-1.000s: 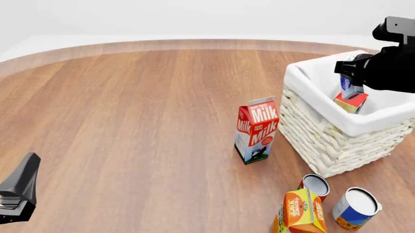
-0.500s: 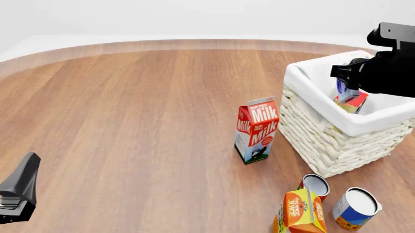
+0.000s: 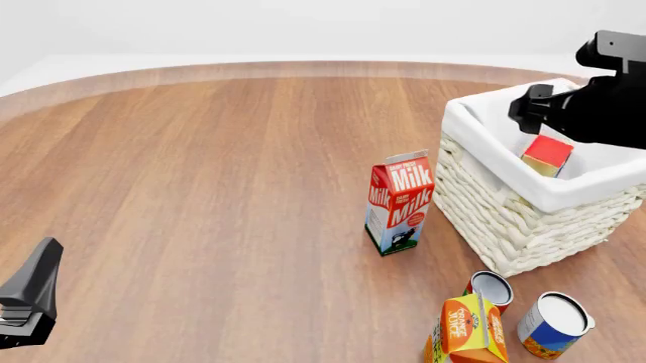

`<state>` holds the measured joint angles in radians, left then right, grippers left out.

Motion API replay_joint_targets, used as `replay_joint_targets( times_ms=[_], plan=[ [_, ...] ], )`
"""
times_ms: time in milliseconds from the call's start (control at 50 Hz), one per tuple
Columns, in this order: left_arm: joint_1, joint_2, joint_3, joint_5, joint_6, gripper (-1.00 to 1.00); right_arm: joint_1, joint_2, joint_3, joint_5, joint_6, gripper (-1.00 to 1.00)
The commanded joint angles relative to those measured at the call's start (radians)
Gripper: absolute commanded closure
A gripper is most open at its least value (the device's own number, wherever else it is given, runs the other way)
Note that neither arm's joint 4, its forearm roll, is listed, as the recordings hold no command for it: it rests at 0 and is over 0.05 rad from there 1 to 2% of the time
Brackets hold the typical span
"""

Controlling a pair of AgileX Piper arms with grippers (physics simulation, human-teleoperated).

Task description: Pick up the cream cheese box and the butter, and put them in the basket.

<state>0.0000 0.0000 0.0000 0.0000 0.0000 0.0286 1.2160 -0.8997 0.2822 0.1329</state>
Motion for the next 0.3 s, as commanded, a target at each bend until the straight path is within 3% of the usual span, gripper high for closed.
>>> replay_joint_targets(
  times_ms=[20, 300],
  plan=[
    [0.000, 0.000, 0.000, 0.000, 0.000, -1.00, 0.008, -0.028, -0.010, 0.026, -0.003, -1.00],
    [0.000, 0.000, 0.000, 0.000, 0.000, -1.00, 0.112, -0.128, -0.131, 0.148, -0.037, -1.00]
  ],
)
